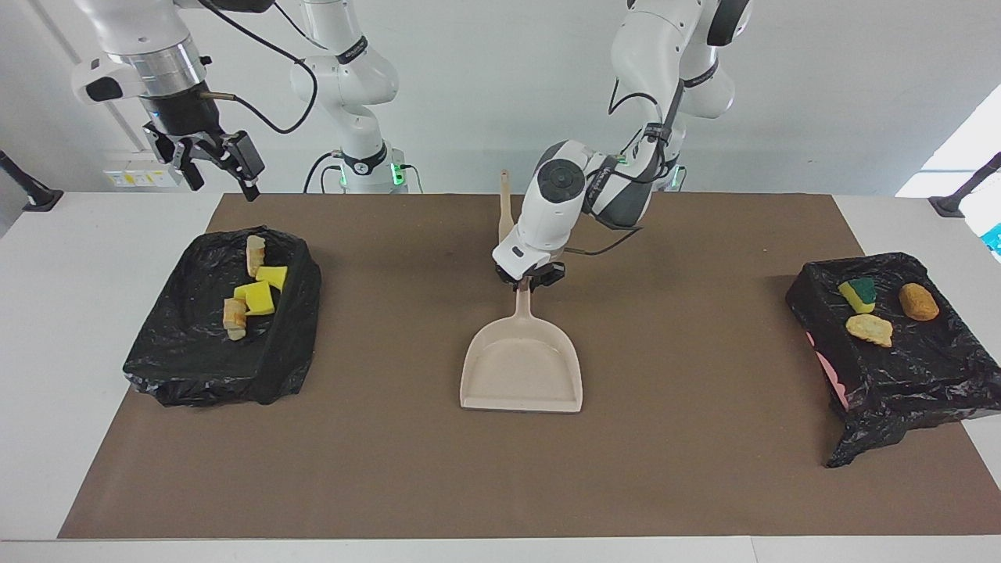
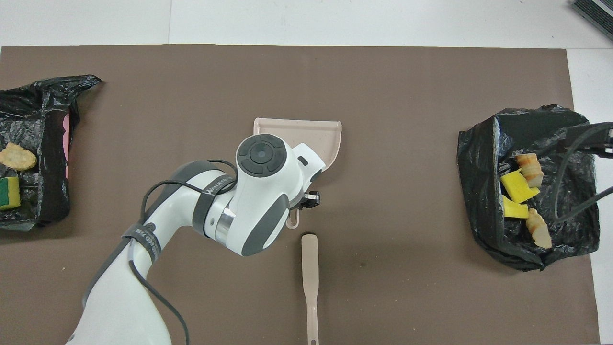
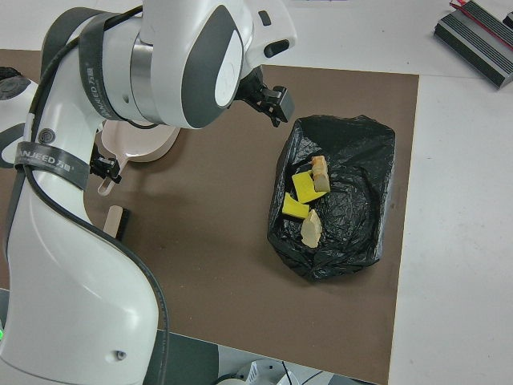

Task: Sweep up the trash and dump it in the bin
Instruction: 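Lower the dustpan onto the table and withdraw the left gripper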

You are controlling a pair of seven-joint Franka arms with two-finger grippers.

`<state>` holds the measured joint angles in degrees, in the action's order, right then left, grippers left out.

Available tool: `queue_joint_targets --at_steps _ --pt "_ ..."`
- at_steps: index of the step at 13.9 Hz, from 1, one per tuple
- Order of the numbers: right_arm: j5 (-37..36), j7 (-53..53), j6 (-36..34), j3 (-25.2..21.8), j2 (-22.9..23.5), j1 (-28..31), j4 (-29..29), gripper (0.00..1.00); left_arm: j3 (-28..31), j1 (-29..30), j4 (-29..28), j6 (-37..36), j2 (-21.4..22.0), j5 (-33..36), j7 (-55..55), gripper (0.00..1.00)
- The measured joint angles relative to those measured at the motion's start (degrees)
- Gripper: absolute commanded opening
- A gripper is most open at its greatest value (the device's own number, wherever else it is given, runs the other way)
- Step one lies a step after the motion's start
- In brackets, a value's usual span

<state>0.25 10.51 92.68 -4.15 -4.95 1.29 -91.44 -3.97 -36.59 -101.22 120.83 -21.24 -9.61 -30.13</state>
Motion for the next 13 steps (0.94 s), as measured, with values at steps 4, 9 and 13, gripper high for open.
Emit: queue_joint_targets --at_steps 4,9,13 --pt "-0.06 -4.52 -3.31 -0.24 -0.73 1.73 -0.33 1.0 2.46 2.78 2.1 -1.35 1.09 -0.03 -0.2 1.0" --pt "-0.06 -9.01 -4.04 -0.04 -2.08 2.08 -4.43 1.0 3.71 12.79 5.1 -7.44 5.19 0.02 7.7 1.0" --pt "-0.06 -9.01 -3.72 -0.02 -2.08 2.09 -5.35 1.0 4.01 22.94 6.29 -10.03 6.74 1.03 21.7 1.0"
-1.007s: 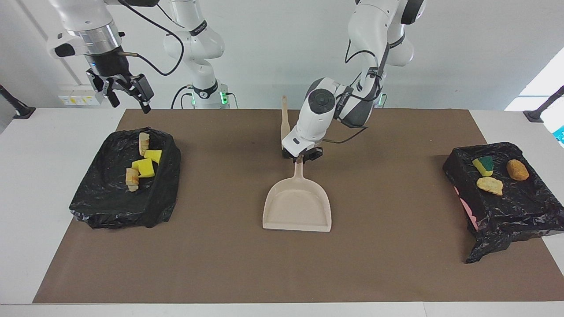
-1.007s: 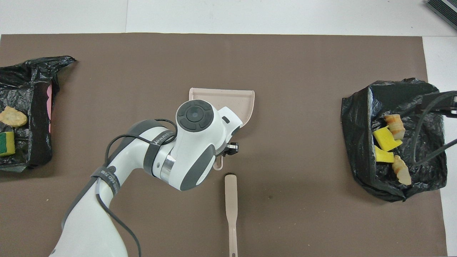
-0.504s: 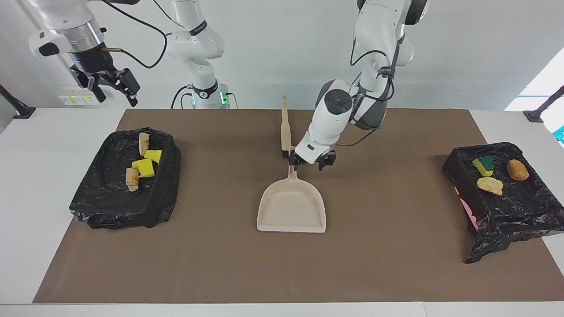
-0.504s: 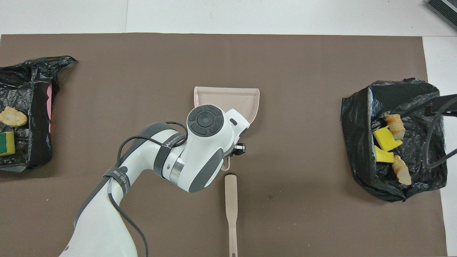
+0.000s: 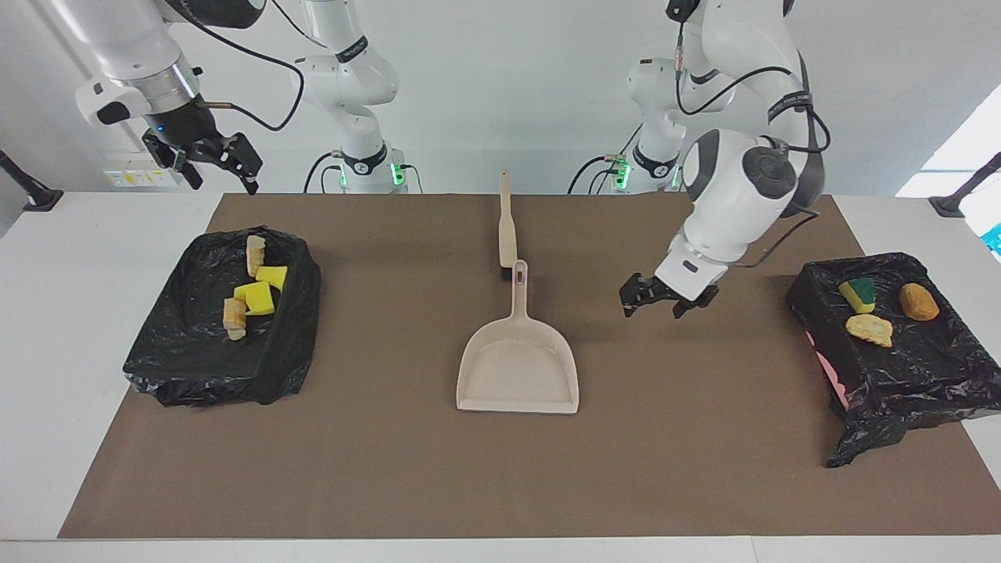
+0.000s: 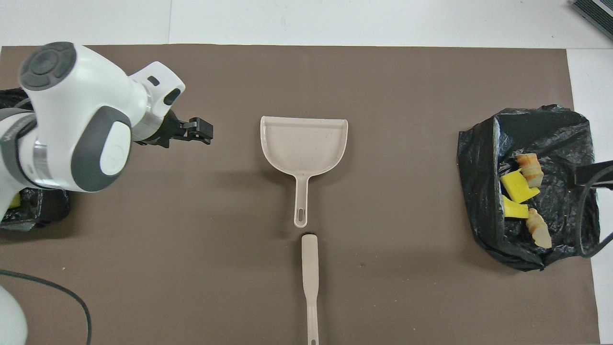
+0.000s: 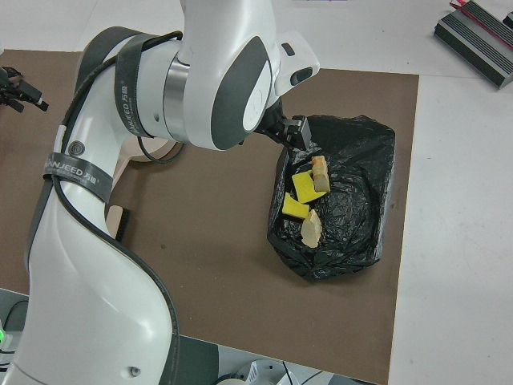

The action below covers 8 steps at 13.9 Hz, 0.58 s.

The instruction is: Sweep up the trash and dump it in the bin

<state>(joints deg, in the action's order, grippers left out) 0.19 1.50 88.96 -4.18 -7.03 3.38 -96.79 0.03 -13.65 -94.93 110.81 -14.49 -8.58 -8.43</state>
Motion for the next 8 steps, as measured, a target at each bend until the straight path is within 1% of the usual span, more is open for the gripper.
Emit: queue_joint_targets --at_steps 3,6,8 --pt "-0.1 0.0 2.86 -0.09 0.14 0.1 0.86 1.0 0.06 4.76 0.44 -1.52 3.1 6.43 8.8 1.0" --pt "-1.22 -0.02 3.86 0.19 0.47 -0.06 1.9 1.0 0.15 10.83 1.2 -7.12 7.5 7.33 15.18 1.0" --pt "-1.72 -0.02 3.86 0.54 0.59 -0.07 2.03 1.0 0.19 13.08 1.57 -11.88 10.82 7.33 14.85 1.0"
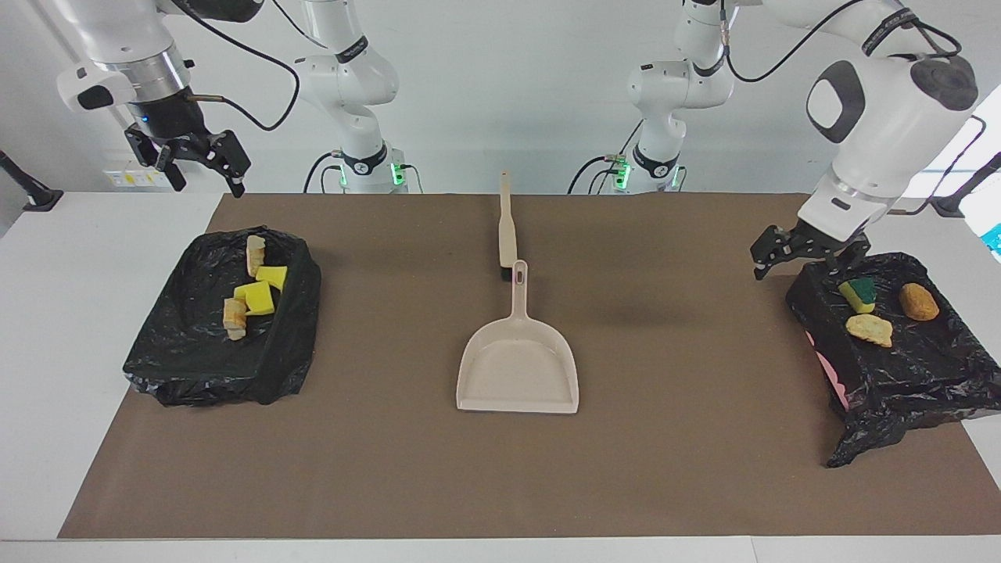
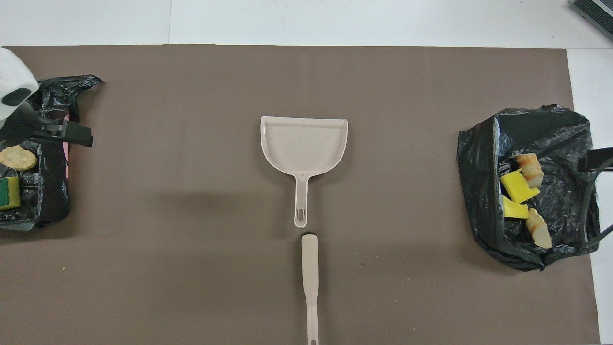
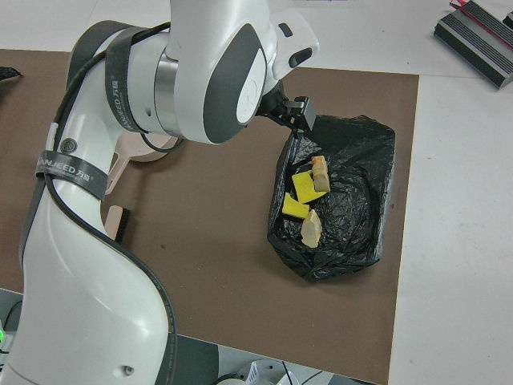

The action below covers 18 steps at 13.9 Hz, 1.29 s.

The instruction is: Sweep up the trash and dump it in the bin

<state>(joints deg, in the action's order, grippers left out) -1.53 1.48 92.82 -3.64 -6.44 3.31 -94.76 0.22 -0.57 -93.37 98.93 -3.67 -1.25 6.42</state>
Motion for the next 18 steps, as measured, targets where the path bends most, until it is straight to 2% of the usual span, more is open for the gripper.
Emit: queue_joint_targets --at_steps 3,5,18 --pt "0.0 0.0 -0.15 0.26 0.07 -0.01 0.0 1.0 -0.62 0.28 0.05 -7.18 5.25 0.0 -5.91 1.0" --pt "0.0 0.0 -0.16 0.62 0.08 -0.12 0.0 1.0 -1.25 0.23 -0.14 -8.95 7.21 0.0 -7.31 1.0" --pt "0.02 0.0 -0.37 0.79 0.31 -0.47 -0.02 1.0 -0.65 0.32 -0.45 -8.92 7.04 0.09 -8.28 1.0"
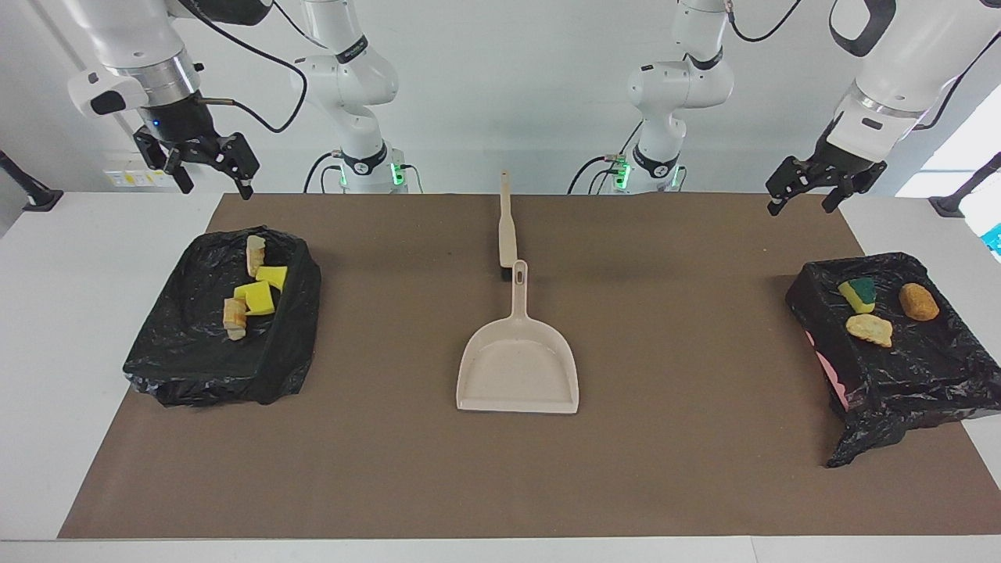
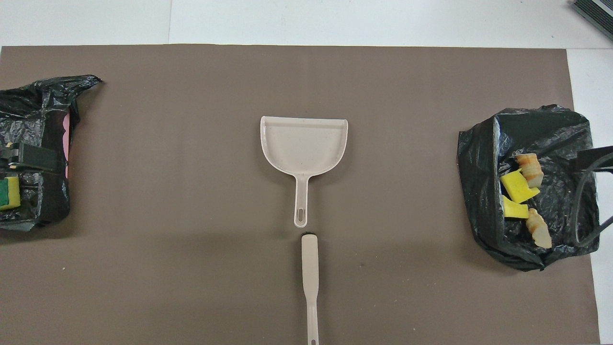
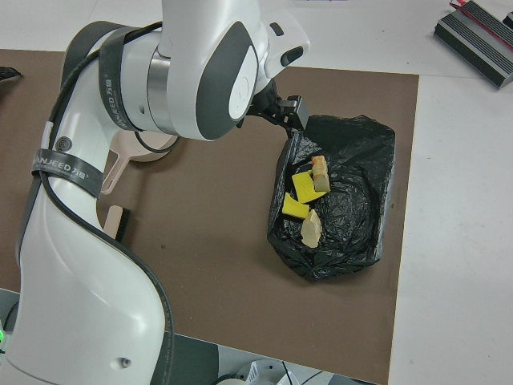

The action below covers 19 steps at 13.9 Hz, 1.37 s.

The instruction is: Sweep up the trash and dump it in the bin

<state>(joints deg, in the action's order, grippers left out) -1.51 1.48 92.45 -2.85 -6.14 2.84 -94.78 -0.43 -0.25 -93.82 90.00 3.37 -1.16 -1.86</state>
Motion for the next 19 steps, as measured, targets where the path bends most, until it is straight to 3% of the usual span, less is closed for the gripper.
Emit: queue_joint_targets --at_steps 6,19 --pt "0.01 0.0 -1.04 0.03 0.03 -3.59 -0.03 1.0 0.03 0.0 0.0 0.0 0.0 0.01 -0.02 1.0" --pt "0.01 0.0 -1.49 -0.11 0.0 -4.25 0.2 1.0 0.03 0.0 0.0 0.0 0.0 0.02 -0.02 1.0"
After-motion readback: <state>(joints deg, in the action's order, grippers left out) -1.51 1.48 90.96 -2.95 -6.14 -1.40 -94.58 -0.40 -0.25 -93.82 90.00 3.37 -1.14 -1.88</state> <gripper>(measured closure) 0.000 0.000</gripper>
